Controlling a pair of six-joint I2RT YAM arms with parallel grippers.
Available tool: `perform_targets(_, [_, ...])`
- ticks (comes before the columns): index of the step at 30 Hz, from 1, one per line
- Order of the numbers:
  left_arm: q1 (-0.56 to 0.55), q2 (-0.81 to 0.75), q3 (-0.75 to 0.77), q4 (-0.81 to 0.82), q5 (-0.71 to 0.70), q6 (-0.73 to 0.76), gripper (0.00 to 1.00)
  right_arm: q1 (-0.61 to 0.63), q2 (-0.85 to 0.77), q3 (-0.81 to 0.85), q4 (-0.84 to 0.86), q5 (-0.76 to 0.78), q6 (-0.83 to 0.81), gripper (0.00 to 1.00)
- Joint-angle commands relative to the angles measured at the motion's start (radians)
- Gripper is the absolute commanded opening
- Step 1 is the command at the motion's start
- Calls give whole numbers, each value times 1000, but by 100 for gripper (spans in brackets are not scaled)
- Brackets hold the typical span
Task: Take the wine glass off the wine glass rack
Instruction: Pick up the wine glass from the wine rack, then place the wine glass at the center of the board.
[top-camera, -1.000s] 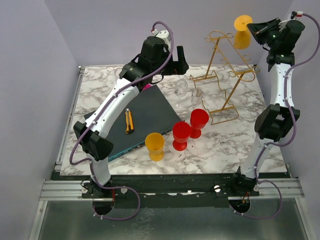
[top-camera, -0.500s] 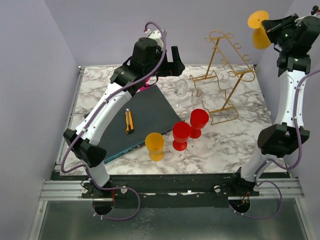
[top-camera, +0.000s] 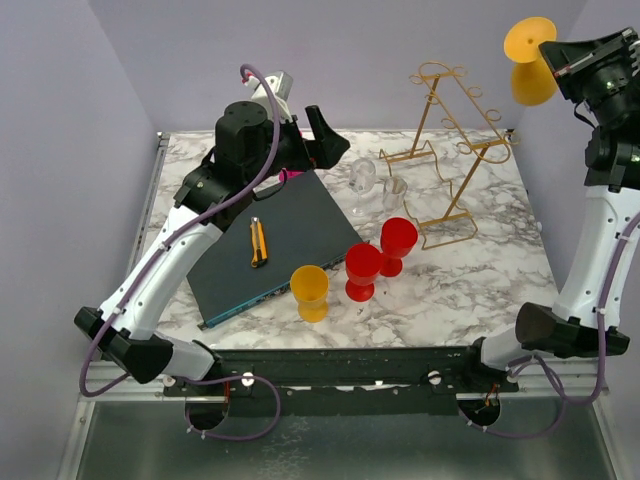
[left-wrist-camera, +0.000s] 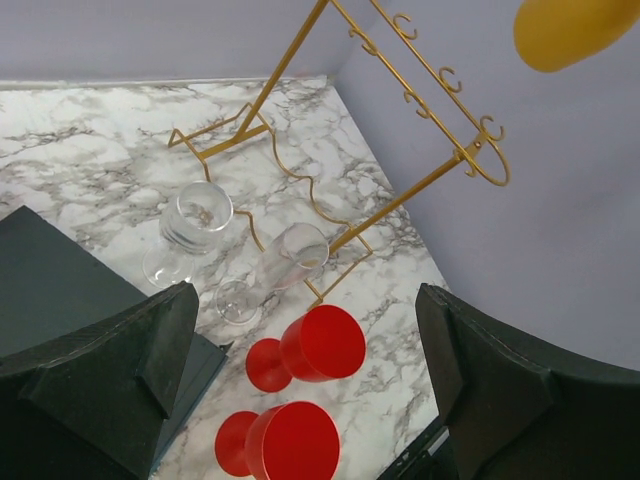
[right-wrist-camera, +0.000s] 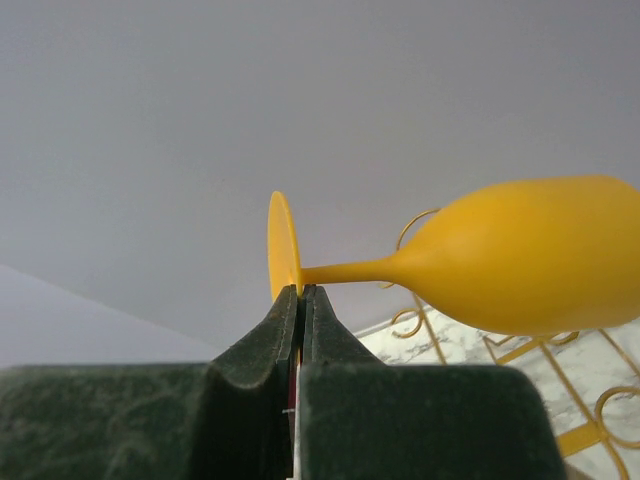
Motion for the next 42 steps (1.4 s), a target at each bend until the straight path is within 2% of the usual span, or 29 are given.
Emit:
perform_targets(1, [17,-83,-113,139,86,-45,99,-6,-66,0,-53,-166,88,1])
perform_targets(4, [48,-130,-206,254,167,-83,99,-2,-84,-21,-16,-284,166,1])
perform_targets(8, [155,-159,-315,443,344,-191,99,20,-92,-49,59,-386,280,1])
perform_targets(12, [290,-159,-397,660,512,-324,99,145,-67,-36,119,-379,345,1])
perform_targets(16, [358,-130,-430,839,621,-434,99,341,1,-16,190,-339,390,1])
perform_targets(19, [403,-105,-454,973,674,-514,99,412,27,-42,274,-323,448,1])
perform_targets(23, [456,-67,-493,1176,717,-664,99,476,45,-121,424,-326,549,1])
perform_targets(31, [527,20,-576,1582,732,-965,97,592,95,-183,613,-290,688,1])
perform_targets(42, [547,90,-585,1873,716,-1186,93,683,189,-198,774,-290,822,1])
